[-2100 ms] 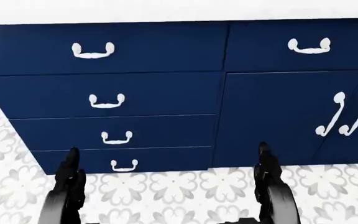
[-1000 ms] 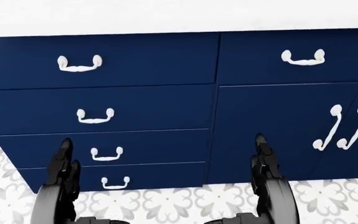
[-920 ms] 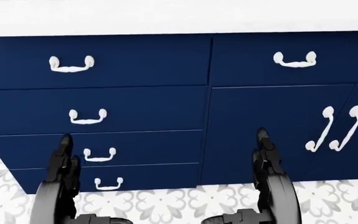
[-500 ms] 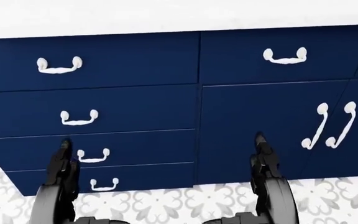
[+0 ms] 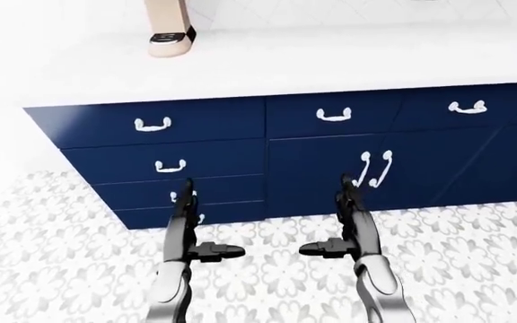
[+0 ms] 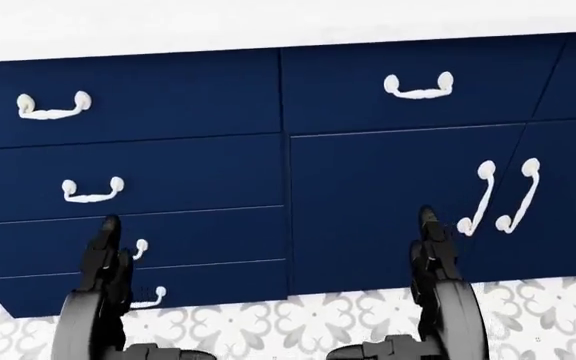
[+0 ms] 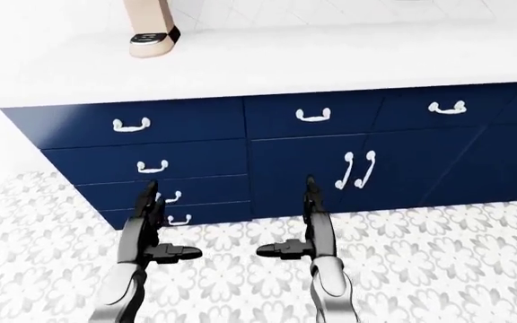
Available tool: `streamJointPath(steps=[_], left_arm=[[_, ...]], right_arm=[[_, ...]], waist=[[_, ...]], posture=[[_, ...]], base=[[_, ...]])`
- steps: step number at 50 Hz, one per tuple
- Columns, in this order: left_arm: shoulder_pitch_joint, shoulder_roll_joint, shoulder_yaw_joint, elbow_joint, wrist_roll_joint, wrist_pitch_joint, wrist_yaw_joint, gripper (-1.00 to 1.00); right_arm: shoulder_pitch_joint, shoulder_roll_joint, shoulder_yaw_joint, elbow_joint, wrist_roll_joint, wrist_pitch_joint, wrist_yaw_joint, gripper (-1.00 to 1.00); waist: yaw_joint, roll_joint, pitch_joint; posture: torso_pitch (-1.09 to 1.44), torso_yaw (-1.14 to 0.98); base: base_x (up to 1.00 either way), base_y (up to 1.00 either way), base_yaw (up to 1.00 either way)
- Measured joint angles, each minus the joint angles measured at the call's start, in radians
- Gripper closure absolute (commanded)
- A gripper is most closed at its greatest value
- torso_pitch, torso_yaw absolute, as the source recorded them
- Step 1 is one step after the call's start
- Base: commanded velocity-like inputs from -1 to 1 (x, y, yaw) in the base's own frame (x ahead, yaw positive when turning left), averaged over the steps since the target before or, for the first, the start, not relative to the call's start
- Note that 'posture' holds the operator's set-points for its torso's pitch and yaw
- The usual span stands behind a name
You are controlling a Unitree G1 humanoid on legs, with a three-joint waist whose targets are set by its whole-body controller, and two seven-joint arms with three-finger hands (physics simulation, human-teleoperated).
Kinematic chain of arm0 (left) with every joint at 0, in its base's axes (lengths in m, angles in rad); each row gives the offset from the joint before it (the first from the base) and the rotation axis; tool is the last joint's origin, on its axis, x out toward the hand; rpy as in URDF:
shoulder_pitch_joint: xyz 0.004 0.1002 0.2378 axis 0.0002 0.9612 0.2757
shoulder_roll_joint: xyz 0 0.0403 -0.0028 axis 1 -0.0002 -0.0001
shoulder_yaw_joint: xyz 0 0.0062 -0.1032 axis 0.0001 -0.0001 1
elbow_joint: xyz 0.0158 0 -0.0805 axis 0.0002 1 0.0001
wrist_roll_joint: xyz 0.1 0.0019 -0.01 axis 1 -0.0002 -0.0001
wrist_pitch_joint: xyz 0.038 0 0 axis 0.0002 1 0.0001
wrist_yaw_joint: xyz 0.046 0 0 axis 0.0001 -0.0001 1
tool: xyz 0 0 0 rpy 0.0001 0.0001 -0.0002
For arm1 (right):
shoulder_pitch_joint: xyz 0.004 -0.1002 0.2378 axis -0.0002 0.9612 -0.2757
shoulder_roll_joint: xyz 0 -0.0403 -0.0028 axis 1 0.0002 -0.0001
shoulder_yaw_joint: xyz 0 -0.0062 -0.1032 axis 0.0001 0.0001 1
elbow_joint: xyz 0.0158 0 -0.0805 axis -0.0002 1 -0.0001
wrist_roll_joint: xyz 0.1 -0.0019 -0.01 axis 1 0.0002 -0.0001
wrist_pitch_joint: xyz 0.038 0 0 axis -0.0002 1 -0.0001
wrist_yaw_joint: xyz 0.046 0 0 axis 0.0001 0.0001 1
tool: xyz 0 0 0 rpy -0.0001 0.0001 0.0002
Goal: Navigate to the stove.
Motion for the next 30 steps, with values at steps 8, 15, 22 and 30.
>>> streamJointPath(steps=[8,15,22,30], left_arm=[[0.005,0.001,0.008,0.004,0.001,0.008,0.005,-1.00],[0.001,-0.012,-0.015,0.009,0.000,0.004,0.000,-1.00],[0.003,-0.007,-0.006,0.004,0.000,0.008,-0.003,-1.00],[0.010,0.001,0.012,0.013,0.001,0.007,0.005,-1.00]], right_arm=[[0.004,0.000,0.007,0.003,-0.001,0.005,0.006,-1.00],[0.004,-0.011,-0.011,0.005,-0.001,-0.004,0.003,-1.00],[0.011,-0.008,-0.005,0.000,-0.002,0.006,0.001,-1.00],[0.014,0.003,0.019,0.000,-0.002,0.013,0.012,-1.00]], waist=[[0.003,-0.050,-0.010],[-0.019,-0.107,-0.014],[-0.011,-0.043,0.003],[0.005,-0.001,-0.005]], posture=[[0.00,0.00],[0.00,0.00],[0.00,0.00],[0.00,0.00]], base=[[0.00,-0.17,0.00],[0.00,-0.17,0.00],[0.00,-0.17,0.00],[0.00,-0.17,0.00]])
